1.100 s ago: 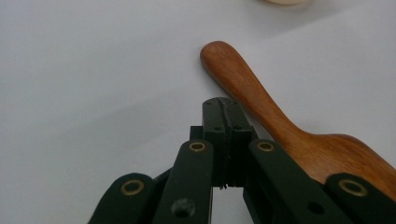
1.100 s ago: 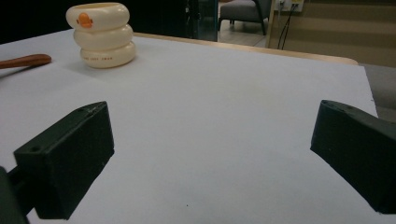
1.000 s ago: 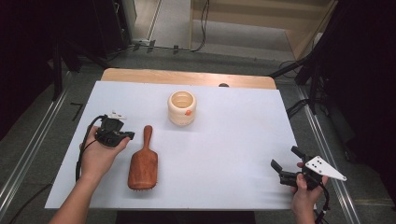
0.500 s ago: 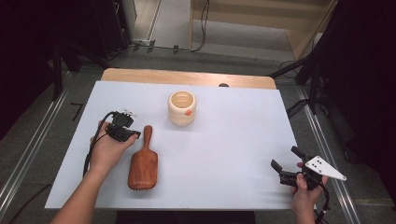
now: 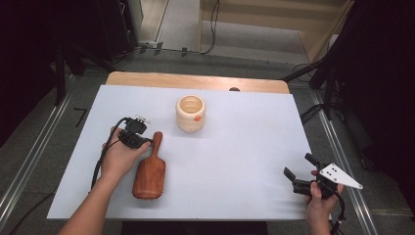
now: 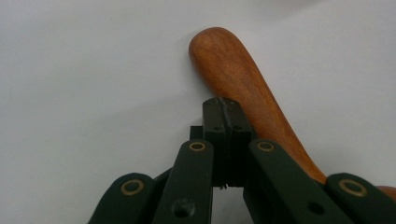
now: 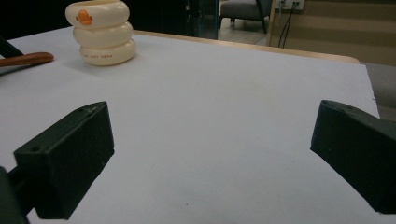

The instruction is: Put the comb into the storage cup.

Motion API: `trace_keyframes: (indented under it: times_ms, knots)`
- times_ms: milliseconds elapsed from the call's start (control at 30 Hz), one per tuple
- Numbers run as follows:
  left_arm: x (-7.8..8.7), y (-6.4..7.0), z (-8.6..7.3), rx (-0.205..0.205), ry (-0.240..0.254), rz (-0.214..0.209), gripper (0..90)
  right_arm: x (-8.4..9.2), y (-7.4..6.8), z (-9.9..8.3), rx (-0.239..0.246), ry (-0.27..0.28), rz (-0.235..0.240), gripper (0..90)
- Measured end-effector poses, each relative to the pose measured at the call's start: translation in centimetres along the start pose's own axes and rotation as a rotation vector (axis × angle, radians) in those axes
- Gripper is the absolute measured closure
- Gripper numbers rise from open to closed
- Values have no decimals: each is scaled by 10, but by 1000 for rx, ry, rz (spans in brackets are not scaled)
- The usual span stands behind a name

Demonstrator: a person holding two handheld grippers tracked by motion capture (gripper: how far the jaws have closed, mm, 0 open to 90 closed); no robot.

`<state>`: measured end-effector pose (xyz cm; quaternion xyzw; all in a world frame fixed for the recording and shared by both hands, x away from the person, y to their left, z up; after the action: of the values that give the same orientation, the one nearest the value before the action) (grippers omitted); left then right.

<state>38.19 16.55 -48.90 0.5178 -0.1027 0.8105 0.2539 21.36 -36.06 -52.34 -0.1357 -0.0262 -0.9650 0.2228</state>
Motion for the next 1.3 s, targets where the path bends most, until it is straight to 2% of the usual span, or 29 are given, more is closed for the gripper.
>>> trace_keyframes:
  times_ms: [700, 733, 900, 1300]
  knots:
    - [-12, 31, 12, -72, -47, -50, 900, 0, 1, 0, 0, 1, -1, 0]
    - [-14, 34, 13, -80, -59, -62, 900, 0, 1, 0, -1, 2, 1, 0]
    - [-16, 43, 14, -113, -84, -66, 900, 0, 1, 0, -2, 2, 0, 0]
    - [-18, 63, 16, -177, -110, -75, 900, 0, 1, 0, -2, 2, 2, 0]
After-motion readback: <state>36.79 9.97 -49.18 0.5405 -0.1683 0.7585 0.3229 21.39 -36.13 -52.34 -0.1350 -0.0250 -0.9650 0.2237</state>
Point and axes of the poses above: each handheld gripper's, and its own axes: x roughly backward along the jaws, z roughly out of its top, y roughly to its right, the point moved 2 cm from there along -x, roughly forward along the jaws, and after that the axes turned 4 degrees about x, right-handed, at the moved point
